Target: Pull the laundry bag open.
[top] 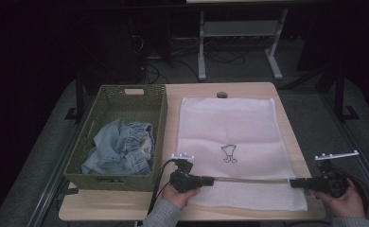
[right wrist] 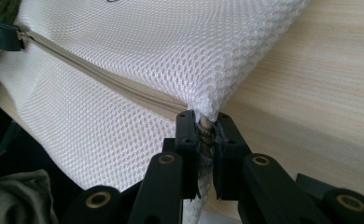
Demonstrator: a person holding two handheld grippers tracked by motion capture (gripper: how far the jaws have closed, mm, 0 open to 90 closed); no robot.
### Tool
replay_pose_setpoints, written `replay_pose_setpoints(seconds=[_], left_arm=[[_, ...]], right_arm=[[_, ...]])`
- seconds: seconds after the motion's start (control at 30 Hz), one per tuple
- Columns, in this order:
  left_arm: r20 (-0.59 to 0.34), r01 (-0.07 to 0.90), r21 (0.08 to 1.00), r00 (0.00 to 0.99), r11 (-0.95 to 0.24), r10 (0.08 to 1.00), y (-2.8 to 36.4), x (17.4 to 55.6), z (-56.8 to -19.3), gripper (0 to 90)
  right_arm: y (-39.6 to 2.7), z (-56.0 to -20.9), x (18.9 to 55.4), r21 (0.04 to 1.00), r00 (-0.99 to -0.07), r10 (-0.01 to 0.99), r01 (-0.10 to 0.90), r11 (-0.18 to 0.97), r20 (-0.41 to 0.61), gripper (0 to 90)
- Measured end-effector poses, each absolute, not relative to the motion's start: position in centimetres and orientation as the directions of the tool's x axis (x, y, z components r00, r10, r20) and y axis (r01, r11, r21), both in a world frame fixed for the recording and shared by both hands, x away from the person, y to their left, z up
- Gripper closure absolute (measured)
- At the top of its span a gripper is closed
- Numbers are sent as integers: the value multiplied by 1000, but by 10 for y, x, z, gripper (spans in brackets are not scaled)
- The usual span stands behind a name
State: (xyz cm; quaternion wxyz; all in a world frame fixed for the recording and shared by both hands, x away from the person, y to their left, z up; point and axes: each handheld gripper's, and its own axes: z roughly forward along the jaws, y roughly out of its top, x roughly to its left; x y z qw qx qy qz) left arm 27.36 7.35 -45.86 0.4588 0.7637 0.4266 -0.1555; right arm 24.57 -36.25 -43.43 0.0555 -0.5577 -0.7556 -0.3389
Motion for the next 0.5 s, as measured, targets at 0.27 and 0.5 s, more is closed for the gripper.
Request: replay_pose_setpoints(seconds=[0.27,0.5], left_arm=[[-619,794,569,584,-212,525,78,271,-457,874],[-620,797,569,577,-202,531,83,268,-457,873]], right_arm=[[-372,-430,245,439,-362,829,884,161,426,822],[-386,-427,243,431,-340,849,889,151,405,822]])
